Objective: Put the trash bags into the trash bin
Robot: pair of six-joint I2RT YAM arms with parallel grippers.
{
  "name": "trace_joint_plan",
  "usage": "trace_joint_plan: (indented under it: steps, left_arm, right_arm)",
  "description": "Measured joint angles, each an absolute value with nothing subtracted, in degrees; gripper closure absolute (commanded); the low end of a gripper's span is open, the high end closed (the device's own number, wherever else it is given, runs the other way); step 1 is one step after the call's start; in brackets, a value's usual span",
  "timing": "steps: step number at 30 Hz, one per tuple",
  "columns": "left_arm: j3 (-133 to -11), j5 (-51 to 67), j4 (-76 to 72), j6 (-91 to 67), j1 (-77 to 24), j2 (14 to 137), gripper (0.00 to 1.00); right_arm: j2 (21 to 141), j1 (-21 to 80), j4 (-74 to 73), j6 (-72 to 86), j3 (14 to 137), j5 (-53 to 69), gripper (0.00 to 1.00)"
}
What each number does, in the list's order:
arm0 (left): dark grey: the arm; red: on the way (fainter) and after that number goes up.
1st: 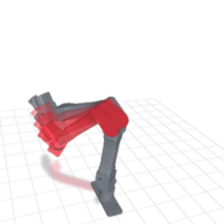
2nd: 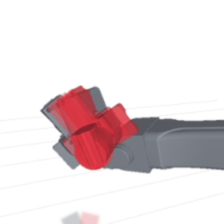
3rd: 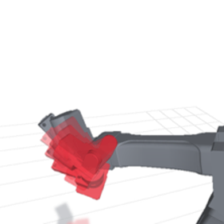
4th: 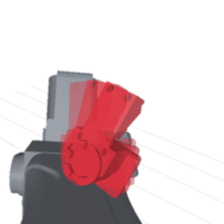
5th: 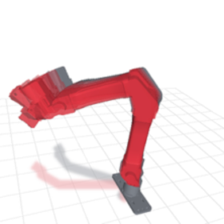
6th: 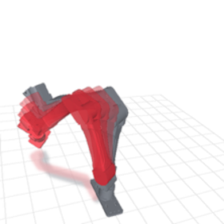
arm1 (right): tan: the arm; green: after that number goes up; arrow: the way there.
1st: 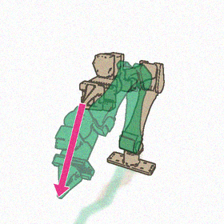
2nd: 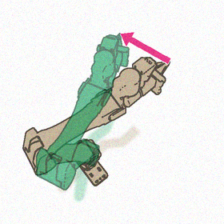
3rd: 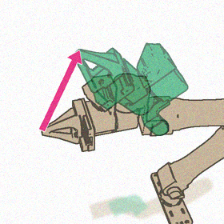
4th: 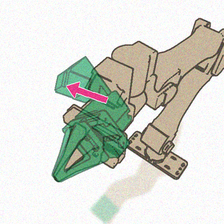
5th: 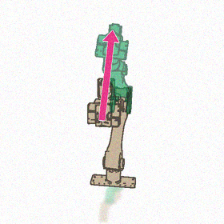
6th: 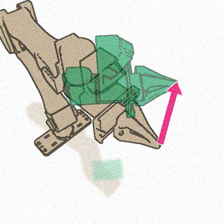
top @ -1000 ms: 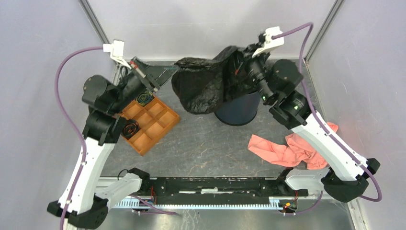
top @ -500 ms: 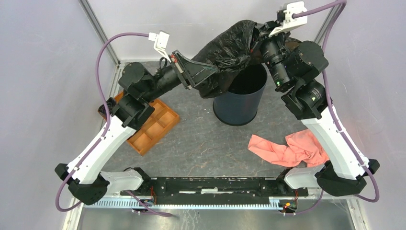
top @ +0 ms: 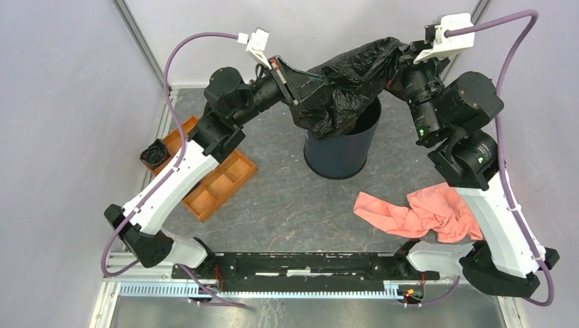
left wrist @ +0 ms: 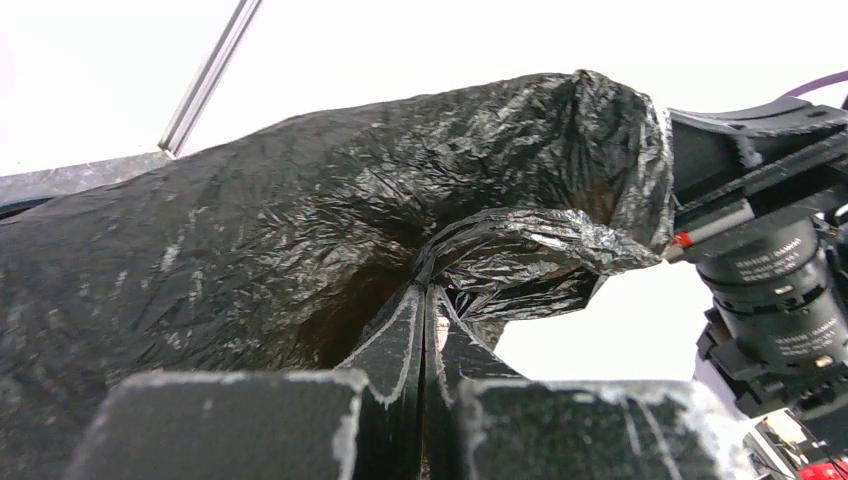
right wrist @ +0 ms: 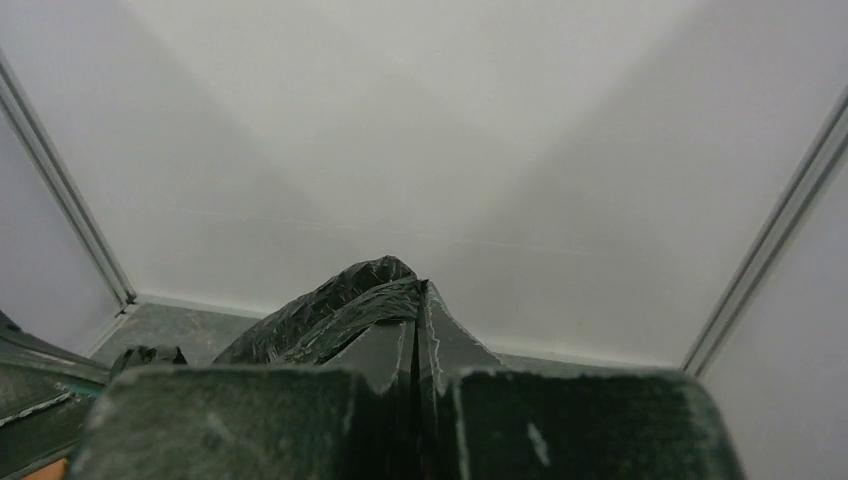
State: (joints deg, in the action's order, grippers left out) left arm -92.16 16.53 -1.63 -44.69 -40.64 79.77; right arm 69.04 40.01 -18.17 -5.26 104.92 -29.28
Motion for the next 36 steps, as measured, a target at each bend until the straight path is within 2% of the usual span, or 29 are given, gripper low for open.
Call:
trace_joint_plan:
  steps: [7,14,19,24,26,28,30,33,34,36]
  left_arm:
    - [-95.6,15.0,-0.5,-43.2,-40.6,81.1,0.98]
    - [-99.0,11.9,-0.6,-40.3,-40.6,81.1,0.98]
    - [-100.2,8.9,-0.6,-39.4,-40.6,83.3,0.98]
    - [-105.8,7.3,-0.5,-38.8,-40.6,90.9,0.97]
    - [-107.7,7.0,-0.3,-38.3,-40.6,94.0,0.91]
    - [-109.0,6.6,0.7,-38.0,-40.6,96.2,0.78]
    - [-109.3,6.5,2.3,-37.3,-40.6,97.4,0.58]
    - [-109.3,6.1,6.3,-34.9,-40.6,97.1,0.2]
    - [-109.1,5.9,7.7,-34.0,-40.6,96.4,0.11]
    - [-107.3,4.7,10.0,-32.0,-40.6,93.7,0.01]
  right_arm:
    - [66.1,40.0,-24.9,-3.6,104.7,-26.1,0.99]
    - [64.8,40.0,-25.8,-3.0,101.5,-21.7,1.0]
    - [69.9,40.0,-27.7,-3.0,105.2,-26.2,1.0]
    - [70.9,39.4,-27.6,-4.0,100.7,-31.9,1.0]
    - [71.4,38.1,-27.6,-4.4,99.2,-32.5,1.0]
    - [72.5,35.5,-27.5,-4.3,98.4,-32.0,1.0]
    - [73.2,33.1,-27.5,-4.1,97.2,-30.6,1.0]
    - [73.4,30.2,-27.9,-3.7,95.9,-28.0,1.0]
    - [73.4,29.2,-27.9,-3.5,95.9,-27.1,1.0]
    - [73.1,27.9,-27.6,-3.2,95.9,-25.6,1.0]
